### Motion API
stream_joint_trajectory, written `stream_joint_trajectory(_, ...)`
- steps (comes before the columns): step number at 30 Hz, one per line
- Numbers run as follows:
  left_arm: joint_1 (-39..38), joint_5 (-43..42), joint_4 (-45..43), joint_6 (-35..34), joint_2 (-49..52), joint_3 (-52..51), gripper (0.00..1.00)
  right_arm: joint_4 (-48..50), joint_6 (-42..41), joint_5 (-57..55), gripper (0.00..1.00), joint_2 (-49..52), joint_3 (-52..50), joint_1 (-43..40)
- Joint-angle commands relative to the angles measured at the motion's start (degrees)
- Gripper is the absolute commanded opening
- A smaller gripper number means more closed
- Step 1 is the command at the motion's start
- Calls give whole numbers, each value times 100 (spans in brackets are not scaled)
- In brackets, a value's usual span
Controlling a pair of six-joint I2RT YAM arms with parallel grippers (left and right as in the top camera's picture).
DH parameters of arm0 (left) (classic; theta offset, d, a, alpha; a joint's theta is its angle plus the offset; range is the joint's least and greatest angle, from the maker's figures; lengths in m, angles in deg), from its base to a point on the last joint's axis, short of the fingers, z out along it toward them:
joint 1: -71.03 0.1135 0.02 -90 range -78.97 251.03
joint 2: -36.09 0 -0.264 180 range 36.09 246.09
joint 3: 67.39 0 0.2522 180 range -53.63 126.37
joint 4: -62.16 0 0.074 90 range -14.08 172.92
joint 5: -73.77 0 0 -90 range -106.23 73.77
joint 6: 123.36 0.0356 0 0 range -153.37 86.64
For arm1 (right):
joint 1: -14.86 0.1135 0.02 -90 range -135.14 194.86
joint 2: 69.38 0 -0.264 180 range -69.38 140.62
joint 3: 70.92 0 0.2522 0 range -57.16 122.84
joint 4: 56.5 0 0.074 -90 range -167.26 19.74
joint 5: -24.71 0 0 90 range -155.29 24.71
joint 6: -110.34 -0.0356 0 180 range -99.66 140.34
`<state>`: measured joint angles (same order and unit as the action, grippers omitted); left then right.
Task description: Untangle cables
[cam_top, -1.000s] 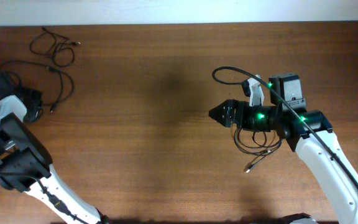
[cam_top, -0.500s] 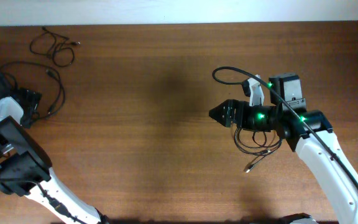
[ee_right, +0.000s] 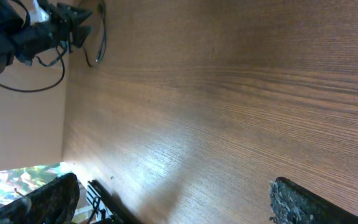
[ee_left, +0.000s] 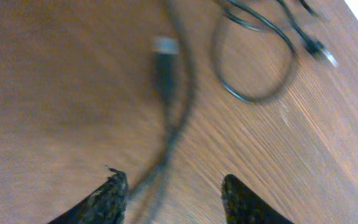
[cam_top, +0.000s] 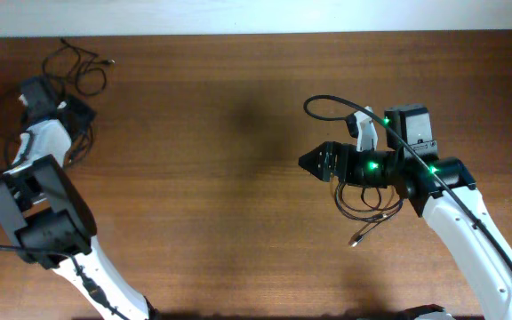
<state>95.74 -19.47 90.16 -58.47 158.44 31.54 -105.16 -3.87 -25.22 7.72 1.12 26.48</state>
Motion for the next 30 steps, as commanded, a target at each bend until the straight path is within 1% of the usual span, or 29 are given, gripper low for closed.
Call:
stream_joint_trajectory(1,-352,72,-4,1423,-173,-59,63,15,15,-28,99,15,22,37)
stream_joint_trajectory(2,-413,348,44,1587,-122,-59,68,13,15,-26,98,15,22,37)
stream_joint_trajectory(4,-433,791,107,1609,2,-59,71,-31,15,-28,99,15,22,37)
stream_joint_trajectory(6,-404,848,101,1880,98,-59,72,-74,17,-28,98,15,22,37)
stream_joint_trajectory(8,-380,876,83,2411,179,-59,78,-92,17,-28,99,15,22,37)
stream_joint_trajectory(9,-356,990,83,2616,225,-59,78,-90,17,-31,98,15,22,37)
stream_joint_trajectory(10,-332,1246,81,2621,260,-59,80,-90,17,-31,98,15,22,37)
stream_joint_trajectory(11,-308,1436,76,2610,297,-59,80,-90,17,-31,99,15,22,37)
stream_joint_trajectory(13,-258,1462,83,2603,356,-59,79,-90,17,-31,99,15,22,37)
stream_joint_trajectory(14,-251,1412,92,2605,387,-61,74,-87,17,-31,99,15,22,37)
stream_joint_trajectory(17,-247,833,125,2872,507,-63,72,-87,17,-31,99,15,22,37)
stream_joint_trajectory(19,-247,702,122,2953,577,-63,72,-90,15,-28,98,15,22,37)
stream_joint_trajectory(21,-247,704,125,2953,671,-63,64,-92,15,-28,98,15,22,37)
stream_joint_trajectory(23,-247,704,168,2953,758,-63,52,-94,15,-28,99,15,22,37)
stream_joint_trajectory(24,-243,706,179,2953,785,-63,38,-94,15,-28,98,15,22,37)
stream_joint_trajectory(25,-234,710,195,2953,796,-63,21,-94,15,-28,98,15,22,37)
stream_joint_trajectory(26,-219,710,188,2951,796,-63,11,-92,15,-28,98,15,22,37)
stream_joint_trajectory(27,-210,713,186,2951,793,-63,3,-92,15,-28,98,15,22,37)
stream_joint_trajectory(28,-201,713,188,2949,793,-63,0,-92,17,-28,98,15,22,37)
stream_joint_trajectory(30,-188,710,212,2944,793,-63,0,-94,15,-28,99,15,22,37)
